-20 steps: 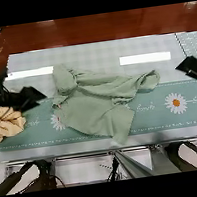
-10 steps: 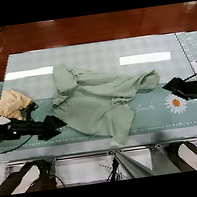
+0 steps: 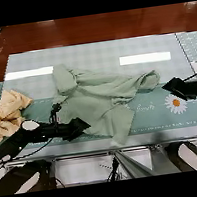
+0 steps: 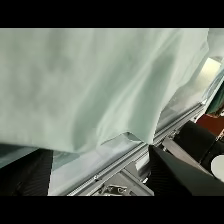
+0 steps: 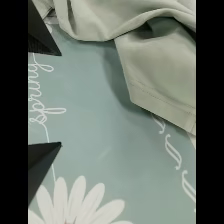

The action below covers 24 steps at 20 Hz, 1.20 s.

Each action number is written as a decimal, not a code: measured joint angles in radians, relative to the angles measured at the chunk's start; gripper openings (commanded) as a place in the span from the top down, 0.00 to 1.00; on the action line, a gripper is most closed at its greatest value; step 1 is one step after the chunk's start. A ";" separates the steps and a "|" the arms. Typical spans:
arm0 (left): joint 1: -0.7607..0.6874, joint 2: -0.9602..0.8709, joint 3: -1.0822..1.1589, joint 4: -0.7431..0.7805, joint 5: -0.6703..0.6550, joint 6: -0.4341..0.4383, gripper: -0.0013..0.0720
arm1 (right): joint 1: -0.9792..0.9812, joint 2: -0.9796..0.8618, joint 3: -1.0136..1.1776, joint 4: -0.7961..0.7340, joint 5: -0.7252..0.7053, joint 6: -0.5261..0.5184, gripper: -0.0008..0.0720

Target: Fold the shirts.

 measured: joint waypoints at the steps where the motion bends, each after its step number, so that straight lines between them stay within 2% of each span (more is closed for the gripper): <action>1: -0.028 -0.001 -0.001 -0.016 0.021 -0.005 0.02 | 0.000 0.000 0.000 0.002 0.000 0.000 0.14; 7: -0.108 -0.030 -0.002 -0.092 0.107 -0.023 0.03 | 0.000 0.000 0.000 0.006 -0.003 -0.001 0.14; 8: -0.125 -0.039 0.000 -0.105 0.121 -0.025 0.20 | 0.000 0.000 0.000 0.007 -0.004 -0.001 0.14; 9: -0.140 -0.047 0.002 -0.109 0.138 -0.026 0.74 | 0.000 0.000 0.000 0.007 -0.005 -0.001 0.14; 10: -0.154 -0.056 0.005 -0.106 0.169 -0.025 0.95 | 0.000 0.000 0.000 0.009 -0.008 -0.001 0.14; 18: -0.158 -0.069 0.083 -0.127 0.255 0.021 0.96 | 0.000 -0.027 0.018 0.014 -0.095 0.000 0.14; 24: -0.152 -0.069 0.117 -0.130 0.247 0.029 0.96 | 0.000 -0.249 0.160 0.023 -0.118 -0.025 0.14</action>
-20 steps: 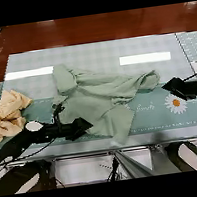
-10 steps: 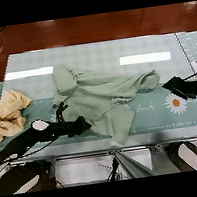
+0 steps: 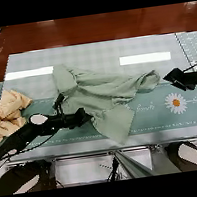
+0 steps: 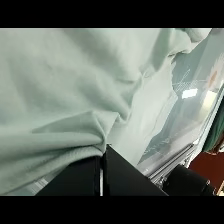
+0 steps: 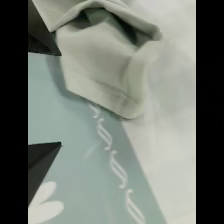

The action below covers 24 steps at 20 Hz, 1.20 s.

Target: Fold the shirts.

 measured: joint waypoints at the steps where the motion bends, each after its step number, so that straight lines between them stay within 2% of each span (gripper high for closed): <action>1: 0.000 0.000 0.002 0.000 -0.006 0.001 0.96 | 0.000 -0.043 0.034 0.005 0.007 -0.013 0.14; 9: 0.000 0.000 0.005 -0.001 -0.015 0.002 0.96 | 0.000 -0.348 0.329 0.050 0.163 -0.166 0.14; 17: 0.000 0.000 0.005 -0.001 -0.016 0.001 0.96 | 0.037 -0.496 0.393 0.170 0.251 -0.283 0.14; 18: 0.000 0.000 0.005 -0.001 -0.016 0.001 0.96 | 0.052 -0.505 0.394 0.166 0.260 -0.288 0.27; 19: 0.000 0.000 0.005 -0.001 -0.016 0.001 0.96 | 0.067 -0.510 0.396 0.164 0.269 -0.292 0.71; 20: 0.000 0.000 0.006 -0.001 -0.016 0.001 0.96 | 0.083 -0.515 0.396 0.162 0.278 -0.294 0.96; 24: 0.064 0.012 0.036 0.001 -0.047 0.023 0.96 | 0.113 -0.489 0.420 0.170 0.301 -0.260 0.96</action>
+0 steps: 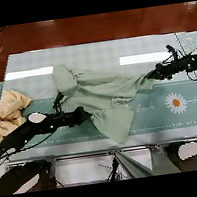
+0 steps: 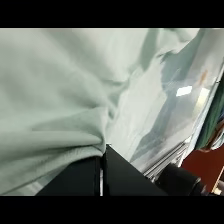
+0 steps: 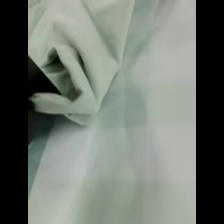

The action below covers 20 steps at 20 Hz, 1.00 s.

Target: Fold the shirts.

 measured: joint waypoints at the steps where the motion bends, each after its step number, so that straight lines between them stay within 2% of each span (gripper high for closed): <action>1: 0.048 0.014 0.032 0.000 -0.023 0.014 0.96 | 0.003 0.024 0.029 0.001 0.003 0.016 0.96; 5: 0.273 0.098 0.308 0.001 -0.079 0.042 0.96 | 0.014 0.154 0.253 0.003 0.013 0.090 0.96; 8: 0.397 0.139 0.660 0.055 -0.128 0.048 0.96 | 0.047 0.281 0.486 0.015 0.001 0.138 0.96; 10: 0.441 0.153 0.901 0.192 -0.163 0.010 0.96 | 0.072 0.385 0.622 0.001 -0.014 0.159 0.96; 14: 0.477 0.209 1.257 0.555 -0.212 -0.130 0.96 | 0.096 0.618 0.749 -0.101 -0.019 0.204 0.96; 20: 0.489 0.412 1.406 0.892 -0.283 -0.205 0.96 | 0.105 0.912 0.790 -0.317 0.053 0.274 0.96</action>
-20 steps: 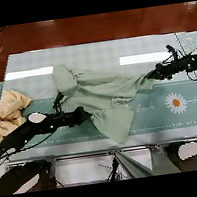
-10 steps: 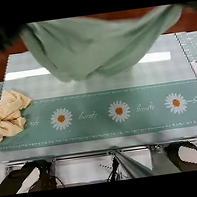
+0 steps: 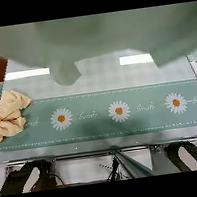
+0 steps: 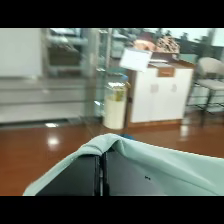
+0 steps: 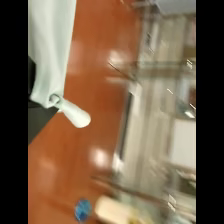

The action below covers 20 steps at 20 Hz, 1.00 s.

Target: Fold the shirts.

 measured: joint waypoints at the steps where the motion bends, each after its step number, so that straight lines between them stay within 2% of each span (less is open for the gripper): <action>1: 0.000 0.034 0.006 0.040 -0.020 -0.007 0.96 | 0.001 0.032 0.002 -0.023 0.021 0.009 0.96; 7: 0.004 0.155 -0.011 0.243 -0.208 -0.097 0.96 | 0.001 0.111 -0.070 -0.076 0.171 0.046 0.96; 12: 0.004 0.148 -0.263 0.263 -0.269 -0.156 0.96 | 0.001 0.119 -0.333 -0.074 0.162 0.055 0.96; 16: 0.003 0.046 -0.540 0.188 -0.115 -0.179 0.96 | 0.001 0.049 -0.568 -0.002 0.056 0.008 0.96; 20: -0.022 -0.185 -0.661 0.124 0.113 -0.183 0.96 | 0.002 -0.169 -0.681 0.110 -0.101 -0.074 0.96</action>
